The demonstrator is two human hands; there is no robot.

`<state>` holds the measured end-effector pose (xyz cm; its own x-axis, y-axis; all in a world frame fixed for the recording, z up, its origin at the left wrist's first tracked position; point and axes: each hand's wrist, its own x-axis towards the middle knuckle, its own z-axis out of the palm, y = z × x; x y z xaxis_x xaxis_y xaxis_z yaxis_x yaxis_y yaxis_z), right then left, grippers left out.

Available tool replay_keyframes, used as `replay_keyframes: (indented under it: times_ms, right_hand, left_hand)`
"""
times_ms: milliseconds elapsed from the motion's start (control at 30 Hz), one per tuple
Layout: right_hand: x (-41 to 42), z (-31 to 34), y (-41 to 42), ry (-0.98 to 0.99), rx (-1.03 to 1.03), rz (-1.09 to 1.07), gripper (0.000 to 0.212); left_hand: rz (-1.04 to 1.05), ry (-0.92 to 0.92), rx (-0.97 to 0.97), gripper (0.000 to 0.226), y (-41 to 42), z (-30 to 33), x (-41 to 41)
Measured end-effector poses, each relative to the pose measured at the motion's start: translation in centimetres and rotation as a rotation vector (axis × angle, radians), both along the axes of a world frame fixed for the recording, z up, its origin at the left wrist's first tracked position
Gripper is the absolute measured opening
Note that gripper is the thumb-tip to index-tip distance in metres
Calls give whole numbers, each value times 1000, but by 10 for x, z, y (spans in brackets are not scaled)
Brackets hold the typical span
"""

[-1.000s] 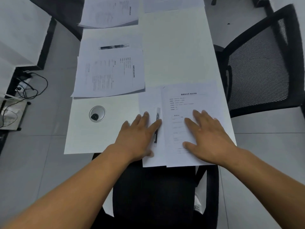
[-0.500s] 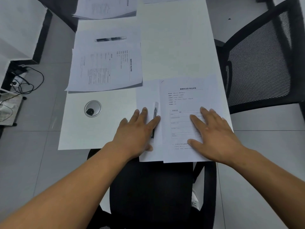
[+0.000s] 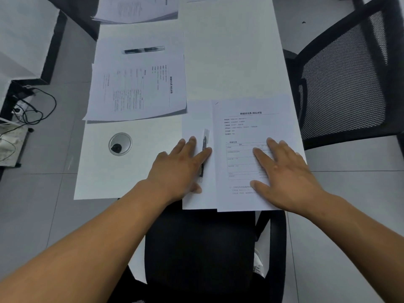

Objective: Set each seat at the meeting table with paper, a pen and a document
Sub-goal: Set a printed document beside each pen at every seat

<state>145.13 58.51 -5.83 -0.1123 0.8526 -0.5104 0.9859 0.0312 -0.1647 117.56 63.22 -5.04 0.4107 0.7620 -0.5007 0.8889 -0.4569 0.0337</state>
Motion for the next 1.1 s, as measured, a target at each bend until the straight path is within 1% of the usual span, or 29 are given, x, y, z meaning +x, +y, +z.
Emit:
replay_keyframes:
  times_ms: [300, 700, 1100]
  right_hand:
    - [5, 0, -1, -3, 0, -13, 87]
    - [15, -2, 18, 9, 16, -13, 89]
    - [17, 1, 5, -3, 2, -16, 88]
  left_hand:
    - [47, -36, -36, 111, -2, -1, -7]
    - [58, -43, -27, 110, 4, 0, -3]
    - [74, -37, -49, 109, -1, 1, -5]
